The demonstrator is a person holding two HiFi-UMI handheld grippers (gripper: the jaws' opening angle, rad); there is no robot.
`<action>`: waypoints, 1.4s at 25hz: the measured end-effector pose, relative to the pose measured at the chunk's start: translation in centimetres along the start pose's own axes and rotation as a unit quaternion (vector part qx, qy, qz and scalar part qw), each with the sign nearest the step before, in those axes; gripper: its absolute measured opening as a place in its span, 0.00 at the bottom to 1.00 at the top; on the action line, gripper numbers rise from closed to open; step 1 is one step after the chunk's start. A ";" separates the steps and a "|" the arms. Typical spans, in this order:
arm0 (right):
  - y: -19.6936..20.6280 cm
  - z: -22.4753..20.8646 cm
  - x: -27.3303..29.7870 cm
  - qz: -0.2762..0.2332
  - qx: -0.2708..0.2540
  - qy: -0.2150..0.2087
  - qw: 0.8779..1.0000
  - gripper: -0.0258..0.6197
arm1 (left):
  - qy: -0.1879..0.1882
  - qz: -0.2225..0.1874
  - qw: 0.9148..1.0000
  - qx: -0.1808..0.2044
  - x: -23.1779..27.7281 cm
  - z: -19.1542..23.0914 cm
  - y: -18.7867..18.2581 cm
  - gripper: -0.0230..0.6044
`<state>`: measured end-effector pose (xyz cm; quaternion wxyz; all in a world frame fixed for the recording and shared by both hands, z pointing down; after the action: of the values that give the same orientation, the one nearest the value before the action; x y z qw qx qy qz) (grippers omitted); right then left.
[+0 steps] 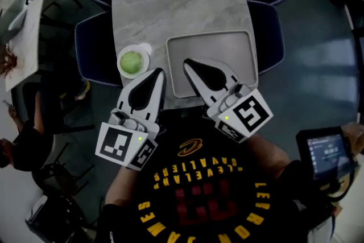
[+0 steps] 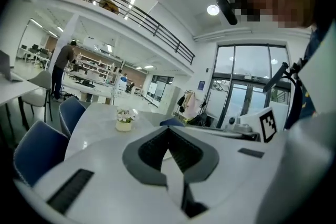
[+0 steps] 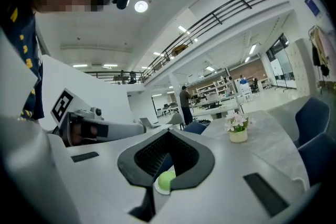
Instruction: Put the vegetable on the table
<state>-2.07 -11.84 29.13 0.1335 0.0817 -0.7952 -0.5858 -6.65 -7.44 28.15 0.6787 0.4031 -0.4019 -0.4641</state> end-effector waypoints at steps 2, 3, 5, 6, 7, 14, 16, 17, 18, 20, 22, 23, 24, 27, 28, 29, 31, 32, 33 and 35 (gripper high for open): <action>-0.2 0.2 -0.9 -0.004 -0.046 0.001 0.999 0.05 | -0.014 0.010 1.000 -0.004 0.3 -0.4 1.1 0.04; -0.2 0.2 -1.3 -0.005 -0.066 0.000 0.998 0.05 | -0.021 0.014 1.000 -0.002 0.3 -0.5 1.5 0.04; -0.1 0.3 -2.1 -0.008 -0.083 -0.003 0.997 0.05 | -0.033 0.013 0.999 0.006 0.3 -0.8 1.9 0.04; 0.0 0.2 -2.5 -0.009 -0.083 -0.004 0.997 0.05 | -0.037 0.010 0.999 0.010 0.4 -1.1 2.0 0.04; 0.1 0.0 -2.8 -0.009 -0.081 -0.005 0.997 0.05 | -0.038 0.008 0.999 0.014 0.5 -1.5 2.1 0.04; 0.2 -1.0 -6.7 -0.008 -0.082 -0.025 0.996 0.05 | -0.031 0.010 0.999 0.025 2.1 -6.3 3.4 0.04; 0.2 -0.7 -6.5 -0.005 -0.084 -0.030 0.996 0.05 | -0.034 0.011 0.999 0.023 1.9 -6.0 3.4 0.04; 0.2 -0.7 -6.5 -0.006 -0.085 -0.030 0.996 0.05 | -0.036 0.010 0.999 0.023 1.9 -6.0 3.4 0.04; 0.1 -0.8 -6.6 -0.007 -0.085 -0.030 0.996 0.05 | -0.037 0.010 0.999 0.022 1.9 -6.1 3.4 0.04; -0.2 -1.2 -7.3 -0.011 -0.086 -0.029 0.996 0.05 | -0.037 0.011 0.999 0.024 2.3 -6.8 3.5 0.04; -0.3 -1.5 -8.0 -0.015 -0.087 -0.029 0.996 0.05 | -0.035 0.012 0.999 0.030 2.6 -7.5 3.6 0.04; -0.3 -1.6 -8.2 -0.016 -0.088 -0.029 0.996 0.05 | -0.034 0.013 0.999 0.034 2.8 -7.8 3.7 0.04; -0.3 -1.8 -8.4 -0.018 -0.089 -0.029 0.995 0.05 | -0.033 0.013 0.999 0.037 2.9 -7.9 3.8 0.04; -0.4 -2.0 -8.4 -0.024 -0.091 -0.029 0.995 0.05 | -0.033 0.008 0.999 0.041 3.2 -8.0 3.6 0.04; -0.5 -2.0 -8.4 -0.025 -0.091 -0.029 0.995 0.05 | -0.033 0.008 0.999 0.042 3.2 -8.0 3.6 0.04; -0.6 -2.0 -8.4 -0.025 -0.091 -0.028 0.995 0.05 | -0.033 0.008 0.999 0.043 3.2 -8.0 3.5 0.04; -0.7 -2.0 -8.3 -0.027 -0.090 -0.028 0.995 0.05 | -0.033 0.009 0.998 0.044 3.2 -8.0 3.3 0.04; -0.8 -2.0 -8.3 -0.028 -0.090 -0.028 0.995 0.05 | -0.033 0.010 0.998 0.044 3.1 -8.0 3.2 0.04; -0.9 -2.0 -8.3 -0.029 -0.090 -0.028 0.995 0.05 | -0.034 0.011 0.998 0.045 3.1 -8.0 3.2 0.04; -1.1 -2.0 -8.2 -0.032 -0.090 -0.028 0.995 0.05 | -0.035 0.013 0.998 0.047 3.0 -8.0 3.2 0.04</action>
<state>6.35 -11.61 27.72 0.0992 0.0783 -0.7396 -0.6611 2.38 -8.13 28.79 0.6507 0.4130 -0.4519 -0.4492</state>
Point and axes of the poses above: the fingertips, and each gripper's own axes: x forward along the fingers, z to its left, y out of its underside, the point moved 1 cm from there along -x, backward along the fingers, and after that the axes turned 8 degrees about y, right-handed, at the moved point
